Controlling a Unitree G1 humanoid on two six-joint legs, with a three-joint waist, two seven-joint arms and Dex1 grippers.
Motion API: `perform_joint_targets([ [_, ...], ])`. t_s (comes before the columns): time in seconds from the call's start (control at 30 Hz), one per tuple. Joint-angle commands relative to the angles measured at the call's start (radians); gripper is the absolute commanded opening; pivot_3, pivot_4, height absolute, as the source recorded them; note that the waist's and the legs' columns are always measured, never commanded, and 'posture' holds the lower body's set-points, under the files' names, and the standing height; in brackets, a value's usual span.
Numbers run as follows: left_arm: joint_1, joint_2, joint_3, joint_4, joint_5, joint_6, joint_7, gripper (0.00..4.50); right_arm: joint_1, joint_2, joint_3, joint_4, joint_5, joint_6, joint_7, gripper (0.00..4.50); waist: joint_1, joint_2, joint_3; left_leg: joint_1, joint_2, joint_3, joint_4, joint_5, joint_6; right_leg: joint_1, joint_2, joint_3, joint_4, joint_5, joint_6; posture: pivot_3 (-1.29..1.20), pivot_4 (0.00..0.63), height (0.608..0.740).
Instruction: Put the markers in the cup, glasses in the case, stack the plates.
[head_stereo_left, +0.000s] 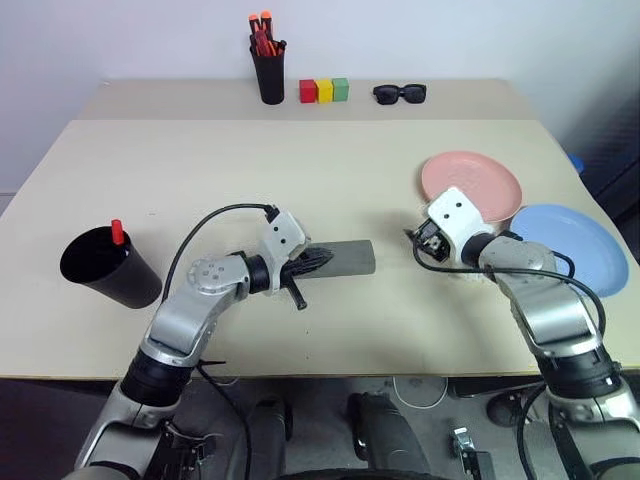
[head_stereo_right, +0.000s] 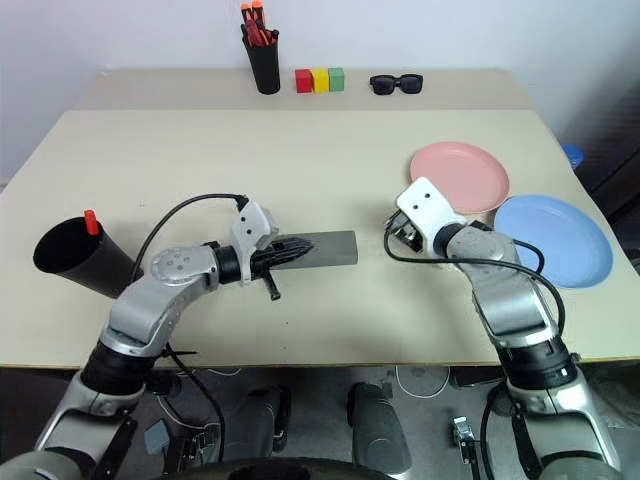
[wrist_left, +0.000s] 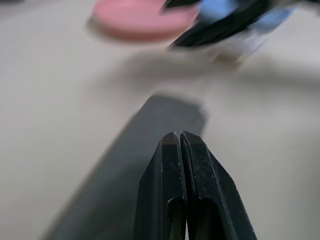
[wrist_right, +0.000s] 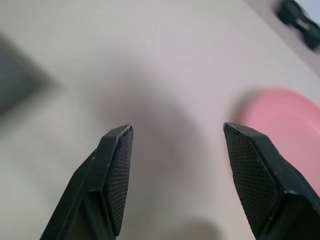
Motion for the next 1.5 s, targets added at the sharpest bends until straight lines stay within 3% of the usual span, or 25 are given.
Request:
perform_joint_targets([
  [0.03, 0.02, -0.019, 0.018, -0.067, -0.042, -0.051, -0.006, 0.04, -0.077, -0.008, 0.043, 0.192, -0.115, -0.127, -0.076, 2.89, 0.0, 0.0, 0.0, 0.0, 0.0, 0.0, 0.0, 0.0, 0.0, 0.0, 0.0, 0.0, 0.0, 0.0, 0.0, 0.0, 0.15, 0.74],
  [0.33, 0.073, -0.046, 0.015, -0.152, -0.069, -0.058, 0.037, 0.04, -0.239, 0.035, 0.077, 0.616, -0.207, -0.33, -0.164, 2.89, -0.004, 0.0, 0.0, 0.0, 0.0, 0.0, 0.0, 0.0, 0.0, 0.0, 0.001, 0.001, 0.0, 0.001, 0.001, 0.0, 0.15, 0.74],
  [0.43, 0.089, -0.055, 0.014, -0.175, -0.083, -0.063, 0.049, 0.0, -0.256, 0.041, 0.073, 0.663, -0.211, -0.362, -0.162, 2.04, -0.004, 0.0, 0.0, 0.0, 0.0, 0.0, 0.0, 0.0, 0.0, 0.0, 0.001, 0.001, 0.0, 0.002, 0.004, 0.0, 0.15, 0.74],
  [0.57, 0.096, -0.059, 0.005, -0.181, -0.087, -0.066, 0.054, 0.0, -0.256, 0.048, 0.065, 0.669, -0.21, -0.372, -0.153, 0.03, -0.003, 0.0, 0.0, 0.0, 0.0, 0.0, 0.0, 0.0, 0.0, 0.001, 0.001, 0.001, 0.0, 0.002, 0.004, 0.0, 0.15, 0.74],
  [0.77, 0.089, -0.061, -0.019, -0.156, -0.074, -0.093, 0.044, 0.0, -0.216, 0.026, 0.039, 0.56, -0.216, -0.388, -0.163, 0.03, -0.003, 0.0, 0.0, 0.0, 0.0, 0.0, 0.0, 0.0, 0.0, 0.001, 0.001, 0.001, 0.0, 0.002, 0.004, 0.0, 0.15, 0.74],
  [0.93, 0.069, -0.074, -0.021, -0.125, -0.088, -0.112, 0.025, 0.0, -0.132, -0.035, -0.056, 0.297, -0.177, -0.357, -0.119, 0.03, 0.0, 0.001, 0.0, 0.0, 0.0, 0.0, 0.0, 0.0, 0.0, 0.001, 0.001, 0.001, 0.0, 0.002, 0.004, 0.0, 0.15, 0.74],
  [1.07, 0.044, -0.085, -0.035, -0.082, -0.085, -0.139, -0.011, 0.0, 0.009, -0.107, -0.207, 0.03, -0.103, -0.222, -0.027, 0.03, 0.005, 0.001, 0.0, 0.0, -0.001, -0.001, 0.0, 0.0, 0.0, 0.001, 0.001, 0.0, 0.0, 0.002, 0.004, 0.0, 0.15, 0.74],
  [1.2, 0.009, -0.105, -0.046, -0.025, -0.095, -0.164, -0.054, 0.0, 0.248, -0.197, -0.425, -0.182, -0.045, -0.094, 0.078, 0.03, 0.02, 0.001, 0.0, 0.0, -0.001, -0.002, 0.001, 0.0, 0.001, 0.003, 0.001, -0.001, -0.001, 0.0, 0.001, 0.0, 0.15, 0.74],
  [1.47, -0.033, -0.126, -0.075, 0.055, -0.079, -0.216, -0.112, 0.0, 0.536, -0.223, -0.554, -0.212, -0.039, -0.049, 0.131, 0.03, -0.003, 0.005, -0.002, 0.004, 0.0, 0.0, 0.001, 0.0, 0.001, 0.006, 0.001, 0.001, -0.001, -0.001, 0.0, 0.0, 0.15, 0.74],
  [1.5, -0.036, -0.128, -0.075, 0.059, -0.078, -0.219, -0.113, 0.0, 0.544, -0.219, -0.555, -0.207, -0.029, -0.048, 0.133, 0.35, -0.005, 0.005, -0.002, 0.004, 0.0, 0.0, 0.001, 0.0, 0.001, 0.006, 0.001, 0.001, -0.001, -0.001, 0.0, 0.0, 0.15, 0.74],
])
